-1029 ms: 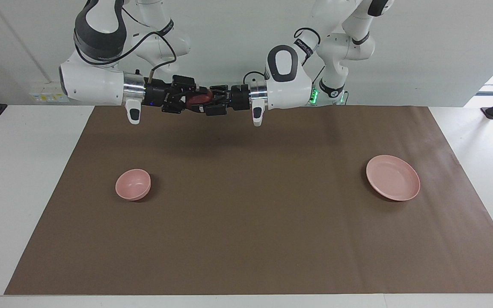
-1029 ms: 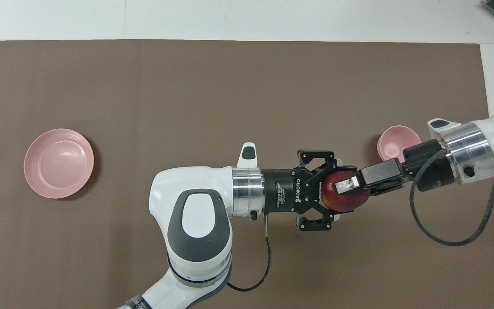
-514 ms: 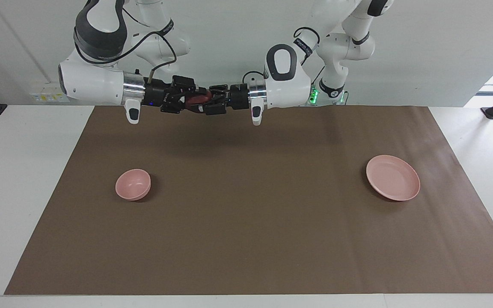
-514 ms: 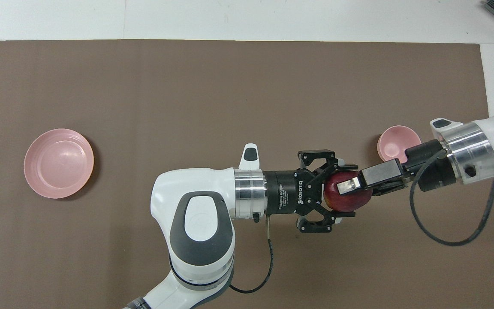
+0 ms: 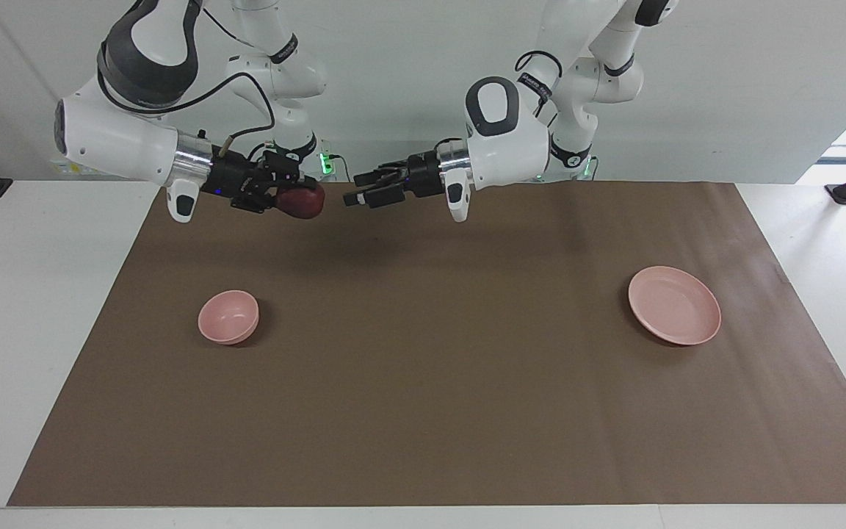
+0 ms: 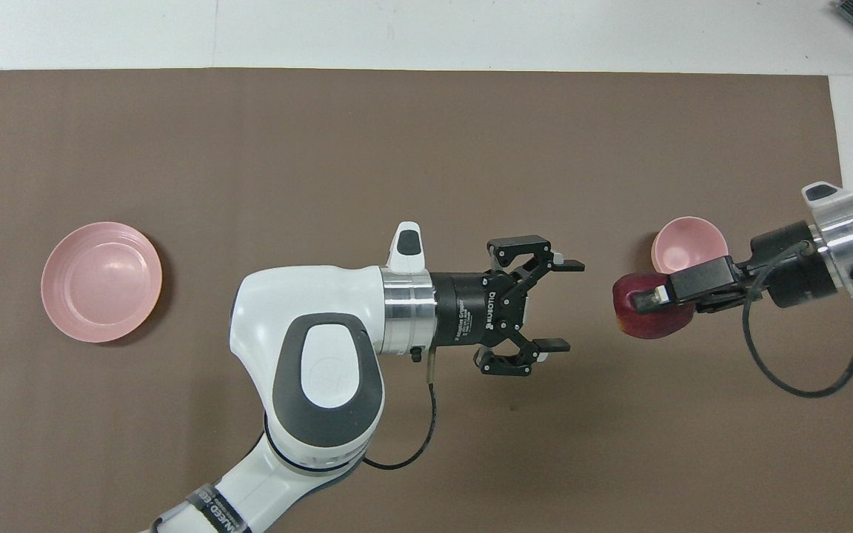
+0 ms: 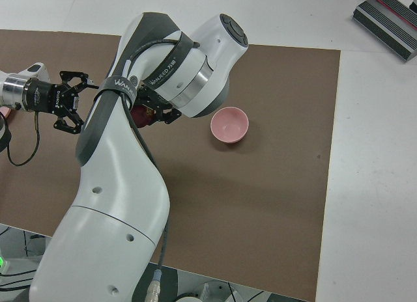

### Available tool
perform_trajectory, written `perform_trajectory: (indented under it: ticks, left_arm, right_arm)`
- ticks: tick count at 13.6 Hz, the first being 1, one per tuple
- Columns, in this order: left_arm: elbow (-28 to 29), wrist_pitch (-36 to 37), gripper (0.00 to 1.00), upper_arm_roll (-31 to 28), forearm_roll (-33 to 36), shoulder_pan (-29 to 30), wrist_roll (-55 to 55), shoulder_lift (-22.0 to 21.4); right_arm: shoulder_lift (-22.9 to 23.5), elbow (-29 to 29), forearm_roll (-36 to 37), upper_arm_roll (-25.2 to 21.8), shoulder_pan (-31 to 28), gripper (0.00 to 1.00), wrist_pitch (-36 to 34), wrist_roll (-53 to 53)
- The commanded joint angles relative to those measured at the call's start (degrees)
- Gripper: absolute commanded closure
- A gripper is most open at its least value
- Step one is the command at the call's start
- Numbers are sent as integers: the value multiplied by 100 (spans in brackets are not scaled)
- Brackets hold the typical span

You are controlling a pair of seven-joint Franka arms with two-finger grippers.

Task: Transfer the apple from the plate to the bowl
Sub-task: 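Open the left gripper while the right gripper pulls the apple away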

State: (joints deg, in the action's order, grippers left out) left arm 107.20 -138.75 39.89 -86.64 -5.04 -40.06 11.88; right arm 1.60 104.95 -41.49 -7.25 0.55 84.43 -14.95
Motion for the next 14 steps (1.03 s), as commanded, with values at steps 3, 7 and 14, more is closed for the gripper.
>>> perform_trajectory:
  ticks: [3,7,14]
  left_arm:
    - [600,110,0,-709,1576,99,-28,-283]
    - [680,496,0,-1228,3227,108,25,-336]
    - [144,2368,0,-2992,6562,-207,778,-862]
  right_arm:
    - [253,-283,1692,48,6,100,792,-579]
    - [603,-274,3547,110,262,100,2101,-1079]
    - [1325,-108,5676,110,569,100,3387,-1045]
